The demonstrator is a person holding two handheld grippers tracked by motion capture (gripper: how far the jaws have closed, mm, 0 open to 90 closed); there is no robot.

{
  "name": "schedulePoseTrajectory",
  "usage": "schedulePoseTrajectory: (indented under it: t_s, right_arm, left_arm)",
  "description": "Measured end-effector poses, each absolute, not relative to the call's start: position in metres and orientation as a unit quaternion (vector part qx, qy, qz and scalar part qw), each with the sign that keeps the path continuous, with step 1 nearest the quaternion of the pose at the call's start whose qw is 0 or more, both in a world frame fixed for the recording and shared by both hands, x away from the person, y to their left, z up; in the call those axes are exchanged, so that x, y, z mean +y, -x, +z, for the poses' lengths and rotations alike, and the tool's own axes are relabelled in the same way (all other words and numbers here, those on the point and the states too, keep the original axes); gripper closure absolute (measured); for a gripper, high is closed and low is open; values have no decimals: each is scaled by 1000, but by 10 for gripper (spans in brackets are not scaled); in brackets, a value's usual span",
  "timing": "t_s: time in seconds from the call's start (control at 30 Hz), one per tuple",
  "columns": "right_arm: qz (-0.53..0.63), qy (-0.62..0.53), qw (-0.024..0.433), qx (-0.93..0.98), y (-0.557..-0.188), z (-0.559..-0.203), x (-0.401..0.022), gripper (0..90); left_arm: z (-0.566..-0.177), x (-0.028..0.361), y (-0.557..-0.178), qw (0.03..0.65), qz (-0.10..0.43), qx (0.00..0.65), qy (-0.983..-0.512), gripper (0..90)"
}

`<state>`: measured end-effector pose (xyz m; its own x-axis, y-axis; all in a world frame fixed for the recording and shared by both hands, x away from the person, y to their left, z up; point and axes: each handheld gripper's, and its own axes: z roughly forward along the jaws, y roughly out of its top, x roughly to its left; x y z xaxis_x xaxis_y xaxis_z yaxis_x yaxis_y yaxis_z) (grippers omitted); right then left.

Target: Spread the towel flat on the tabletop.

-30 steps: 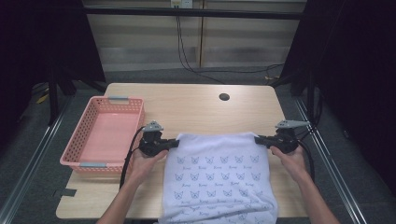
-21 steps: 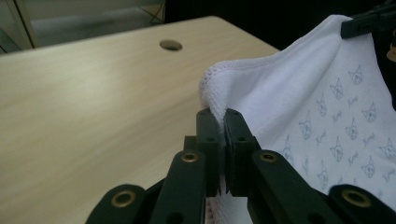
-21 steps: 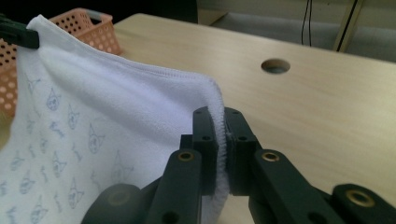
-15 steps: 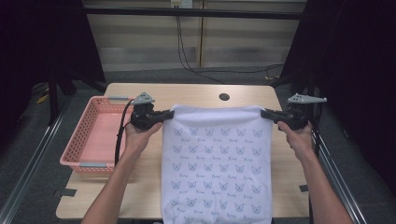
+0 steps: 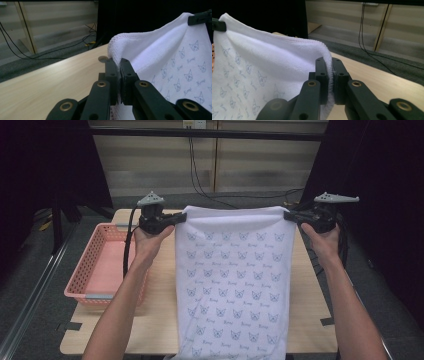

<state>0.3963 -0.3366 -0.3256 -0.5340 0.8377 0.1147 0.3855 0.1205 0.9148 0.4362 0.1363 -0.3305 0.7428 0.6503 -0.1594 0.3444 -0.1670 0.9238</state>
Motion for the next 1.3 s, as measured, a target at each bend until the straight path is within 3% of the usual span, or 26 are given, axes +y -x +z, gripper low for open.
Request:
schedulePoseTrajectory:
  t_s: [0.57, 0.9, 1.3]
  right_arm:
    - [537, -414, 258, 688, -422, -260, -329, 861]
    - [518, -425, 233, 705, -406, -299, -334, 861]
    - [516, -403, 157, 739, -335, -366, -336, 862]
  left_arm:
    - [-252, 143, -462, 587, 176, 312, -726, 870]
    - [-313, 136, -445, 553, 141, 311, -760, 868]
    - [-374, 148, -376, 527, 99, 296, -790, 868]
